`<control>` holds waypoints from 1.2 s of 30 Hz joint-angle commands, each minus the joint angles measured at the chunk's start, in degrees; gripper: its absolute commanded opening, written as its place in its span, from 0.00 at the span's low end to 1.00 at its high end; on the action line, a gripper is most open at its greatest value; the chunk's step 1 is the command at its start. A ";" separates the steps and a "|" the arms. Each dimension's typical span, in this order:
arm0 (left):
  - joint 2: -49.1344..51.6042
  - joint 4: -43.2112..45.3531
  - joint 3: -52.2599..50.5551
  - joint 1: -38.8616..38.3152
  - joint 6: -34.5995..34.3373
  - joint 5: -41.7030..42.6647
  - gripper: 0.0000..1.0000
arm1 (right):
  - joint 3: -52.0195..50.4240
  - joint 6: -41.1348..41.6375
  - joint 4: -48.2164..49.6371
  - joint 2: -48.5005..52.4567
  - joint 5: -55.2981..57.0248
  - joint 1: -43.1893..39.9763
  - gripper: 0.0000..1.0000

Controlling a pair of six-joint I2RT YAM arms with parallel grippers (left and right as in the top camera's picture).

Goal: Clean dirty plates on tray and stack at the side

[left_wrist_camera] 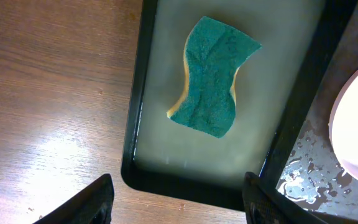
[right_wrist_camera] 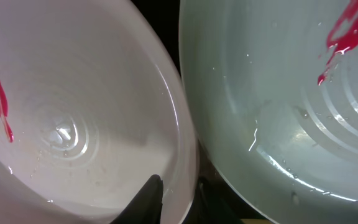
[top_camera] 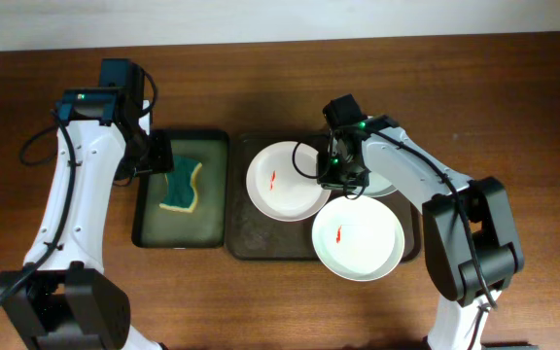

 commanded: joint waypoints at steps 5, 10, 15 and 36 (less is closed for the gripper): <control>0.44 0.13 -0.31 0.15 0.76 -0.46 0.65 | -1.55 0.04 1.95 1.66 1.90 0.57 0.08; 0.46 0.22 -0.31 0.15 0.79 -0.46 0.64 | -1.51 -1.60 2.49 1.64 1.99 0.50 0.04; 0.48 2.86 -2.05 0.15 3.34 -0.42 0.67 | -1.51 -4.07 2.34 1.64 1.99 0.50 0.13; 0.52 28.13 -21.59 0.13 6.97 6.10 0.79 | -1.51 -4.04 1.42 1.64 1.75 0.52 0.17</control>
